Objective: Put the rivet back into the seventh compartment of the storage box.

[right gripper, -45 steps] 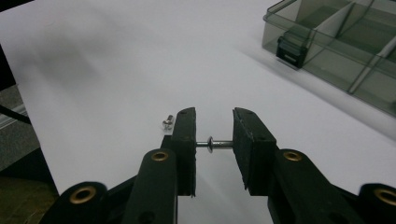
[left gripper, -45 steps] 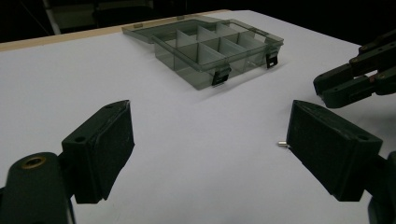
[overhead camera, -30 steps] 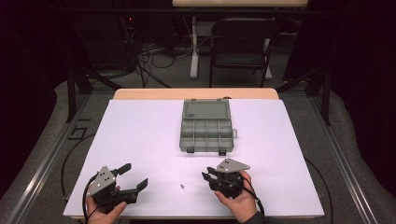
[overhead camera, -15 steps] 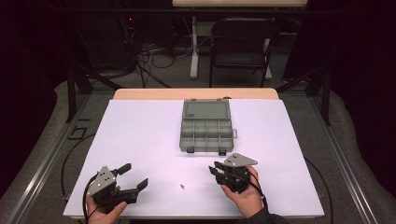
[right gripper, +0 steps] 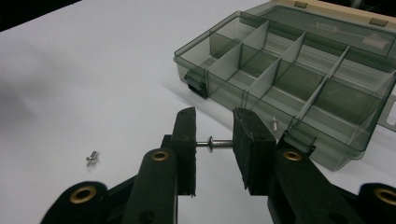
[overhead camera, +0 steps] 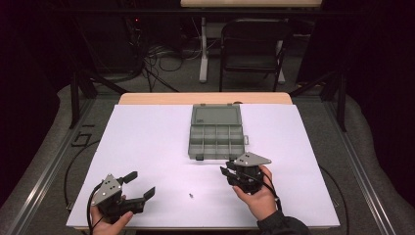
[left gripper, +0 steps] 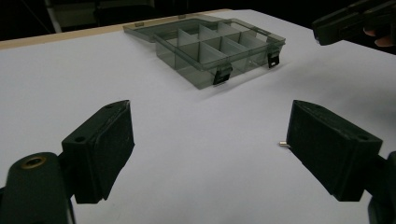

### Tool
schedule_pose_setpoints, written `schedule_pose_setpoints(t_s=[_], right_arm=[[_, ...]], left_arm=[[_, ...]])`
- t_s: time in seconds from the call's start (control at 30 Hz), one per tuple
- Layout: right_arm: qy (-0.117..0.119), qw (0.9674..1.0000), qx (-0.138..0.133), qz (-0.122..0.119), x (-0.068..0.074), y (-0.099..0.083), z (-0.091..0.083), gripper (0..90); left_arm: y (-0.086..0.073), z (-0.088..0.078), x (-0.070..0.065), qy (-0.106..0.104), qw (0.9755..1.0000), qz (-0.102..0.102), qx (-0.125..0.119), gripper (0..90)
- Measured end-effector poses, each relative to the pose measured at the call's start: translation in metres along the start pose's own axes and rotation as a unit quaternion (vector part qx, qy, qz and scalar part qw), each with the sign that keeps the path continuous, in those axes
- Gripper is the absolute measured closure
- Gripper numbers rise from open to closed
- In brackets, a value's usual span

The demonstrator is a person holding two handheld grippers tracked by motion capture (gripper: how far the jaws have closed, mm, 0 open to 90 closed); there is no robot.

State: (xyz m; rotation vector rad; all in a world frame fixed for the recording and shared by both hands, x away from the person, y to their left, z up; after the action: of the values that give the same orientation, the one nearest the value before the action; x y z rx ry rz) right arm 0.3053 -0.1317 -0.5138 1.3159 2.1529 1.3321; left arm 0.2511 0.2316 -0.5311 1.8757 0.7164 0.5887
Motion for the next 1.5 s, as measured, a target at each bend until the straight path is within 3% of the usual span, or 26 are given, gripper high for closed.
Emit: schedule_pose_setpoints(t_s=[0.27, 0.8, 1.5], right_arm=[[-0.013, 0.9999, 0.009, 0.001, -0.010, 0.011, 0.006, 71.1], [-0.021, 0.9997, 0.000, 0.012, -0.018, 0.033, 0.015, 71.2], [-0.035, 0.9989, 0.008, 0.028, -0.028, 0.035, 0.039, 71.1]], left_arm=[[0.000, 0.000, 0.000, 0.001, 1.0000, -0.001, -0.003, 14.9], [0.000, 0.001, 0.000, 0.000, 1.0000, -0.001, -0.003, 14.8], [0.000, 0.000, 0.000, -0.001, 1.0000, 0.000, 0.000, 14.9]])
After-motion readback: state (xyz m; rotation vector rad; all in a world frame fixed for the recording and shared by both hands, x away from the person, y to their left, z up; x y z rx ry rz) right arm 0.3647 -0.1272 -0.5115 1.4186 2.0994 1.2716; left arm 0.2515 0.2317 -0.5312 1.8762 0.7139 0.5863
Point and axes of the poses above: each handheld gripper's, and its own axes: z roughly forward along the jaws, y roughly out of its top, x roughly to its left, the point moved 2 cm from there along z, roughly forward along the jaws, and after that the axes turned 10 degrees about z, right-handed, at the moved point
